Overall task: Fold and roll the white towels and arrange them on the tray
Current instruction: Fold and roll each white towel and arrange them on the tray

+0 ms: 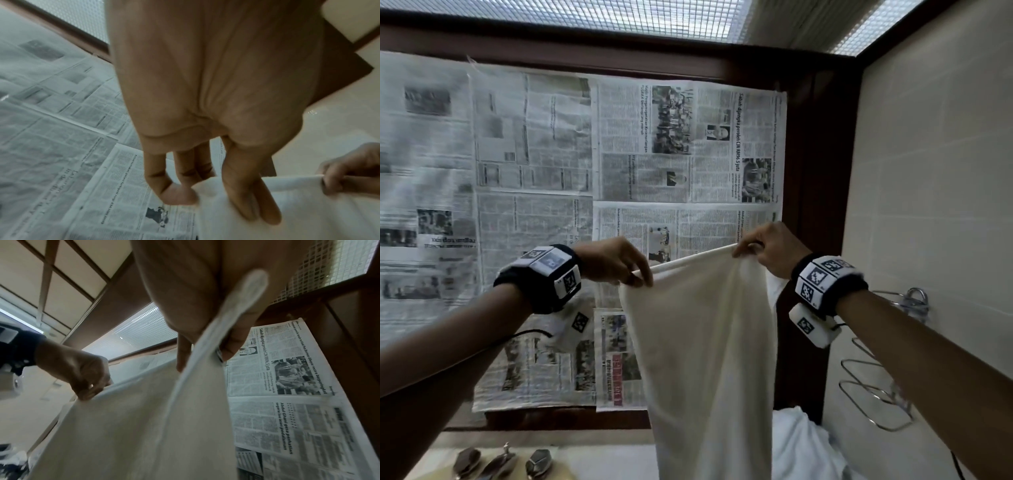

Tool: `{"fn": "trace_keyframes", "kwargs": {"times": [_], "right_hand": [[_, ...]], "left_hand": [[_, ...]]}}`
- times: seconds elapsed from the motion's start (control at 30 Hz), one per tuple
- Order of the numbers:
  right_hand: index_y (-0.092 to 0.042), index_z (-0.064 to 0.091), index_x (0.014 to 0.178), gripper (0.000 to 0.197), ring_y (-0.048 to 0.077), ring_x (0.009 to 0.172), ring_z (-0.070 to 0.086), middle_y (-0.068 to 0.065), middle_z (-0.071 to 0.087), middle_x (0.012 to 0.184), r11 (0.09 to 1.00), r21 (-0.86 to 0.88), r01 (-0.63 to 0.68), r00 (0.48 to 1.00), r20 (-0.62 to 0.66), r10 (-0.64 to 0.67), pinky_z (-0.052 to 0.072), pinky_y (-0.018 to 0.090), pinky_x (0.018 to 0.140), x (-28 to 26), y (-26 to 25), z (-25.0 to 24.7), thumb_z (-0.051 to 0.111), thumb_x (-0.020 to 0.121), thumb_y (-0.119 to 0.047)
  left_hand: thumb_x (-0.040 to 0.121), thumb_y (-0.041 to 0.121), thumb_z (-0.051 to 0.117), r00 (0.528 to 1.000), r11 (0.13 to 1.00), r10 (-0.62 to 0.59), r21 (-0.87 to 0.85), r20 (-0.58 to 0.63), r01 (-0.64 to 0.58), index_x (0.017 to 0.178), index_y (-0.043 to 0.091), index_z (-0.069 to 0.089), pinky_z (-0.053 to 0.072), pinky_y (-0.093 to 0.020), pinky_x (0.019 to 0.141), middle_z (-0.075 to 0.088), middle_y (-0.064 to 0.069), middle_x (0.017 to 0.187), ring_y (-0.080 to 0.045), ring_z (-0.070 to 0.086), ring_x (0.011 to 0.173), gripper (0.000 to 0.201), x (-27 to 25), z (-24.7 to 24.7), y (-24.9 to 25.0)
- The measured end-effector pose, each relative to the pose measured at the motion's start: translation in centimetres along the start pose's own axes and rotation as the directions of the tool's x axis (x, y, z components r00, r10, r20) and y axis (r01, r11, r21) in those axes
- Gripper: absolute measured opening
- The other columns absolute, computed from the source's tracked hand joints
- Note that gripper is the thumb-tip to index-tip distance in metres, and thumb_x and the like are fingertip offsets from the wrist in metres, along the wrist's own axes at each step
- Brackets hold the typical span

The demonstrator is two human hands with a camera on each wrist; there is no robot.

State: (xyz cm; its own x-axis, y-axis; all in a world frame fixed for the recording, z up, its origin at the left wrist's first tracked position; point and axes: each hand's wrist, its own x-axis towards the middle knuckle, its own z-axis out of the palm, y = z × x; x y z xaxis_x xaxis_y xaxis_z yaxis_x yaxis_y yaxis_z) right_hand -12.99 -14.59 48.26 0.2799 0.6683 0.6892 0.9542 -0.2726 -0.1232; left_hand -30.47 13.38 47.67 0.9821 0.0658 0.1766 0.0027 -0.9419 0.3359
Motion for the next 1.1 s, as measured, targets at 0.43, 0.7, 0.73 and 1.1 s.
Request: {"fn": "trace_keyframes", "kwargs": {"times": [0.43,0.7,0.73,1.1], "right_hand": [[-0.031,0.065,0.086,0.022,0.013,0.078,0.060,-0.004,0.061,0.091,0.933,-0.337,-0.126,0.921,0.310,0.237,0.054,0.033,0.069,-1.1,0.0,-2.2,0.060,0.092,-0.011],[-0.013,0.077,0.095,0.012,0.011,0.061,0.062,-0.002,0.071,0.080,0.939,-0.194,-0.285,0.911,0.251,0.329,0.053,0.025,0.062,1.3,-4.1,-0.5,0.067,0.090,-0.018],[-0.013,0.077,0.095,0.013,0.011,0.058,0.061,-0.003,0.070,0.076,0.947,-0.143,-0.288,0.910,0.268,0.317,0.051,0.024,0.059,1.4,-4.5,-0.3,0.065,0.092,-0.018],[-0.010,0.068,0.117,0.023,0.005,0.071,0.066,0.002,0.071,0.087,0.940,0.112,-0.322,0.870,0.427,0.247,0.056,0.025,0.073,0.7,-5.8,0.0,0.058,0.096,-0.008]], "left_hand": [[0.087,0.009,0.065,0.911,0.969,0.034,0.237,-0.411,0.071,0.085,0.027,0.079,0.044,-0.025,0.075,0.065,0.004,0.084,-0.013,0.056,0.079,0.023,-0.2,-0.5,3.7],[0.086,0.002,0.062,0.938,0.997,-0.075,-0.032,-0.337,0.069,0.084,0.018,0.079,0.049,-0.015,0.055,0.071,0.000,0.069,-0.003,0.062,0.054,0.024,0.9,0.8,8.1],[0.086,-0.001,0.061,0.949,0.995,-0.074,-0.090,-0.305,0.049,0.084,0.017,0.079,0.052,-0.016,0.058,0.073,-0.002,0.074,-0.004,0.065,0.058,0.026,1.0,1.1,8.6],[0.070,0.053,0.081,0.994,0.977,-0.023,-0.215,-0.108,-0.001,0.096,0.015,0.078,0.059,-0.024,0.073,0.077,0.001,0.087,-0.009,0.073,0.080,0.046,-0.1,3.1,10.8]]}}
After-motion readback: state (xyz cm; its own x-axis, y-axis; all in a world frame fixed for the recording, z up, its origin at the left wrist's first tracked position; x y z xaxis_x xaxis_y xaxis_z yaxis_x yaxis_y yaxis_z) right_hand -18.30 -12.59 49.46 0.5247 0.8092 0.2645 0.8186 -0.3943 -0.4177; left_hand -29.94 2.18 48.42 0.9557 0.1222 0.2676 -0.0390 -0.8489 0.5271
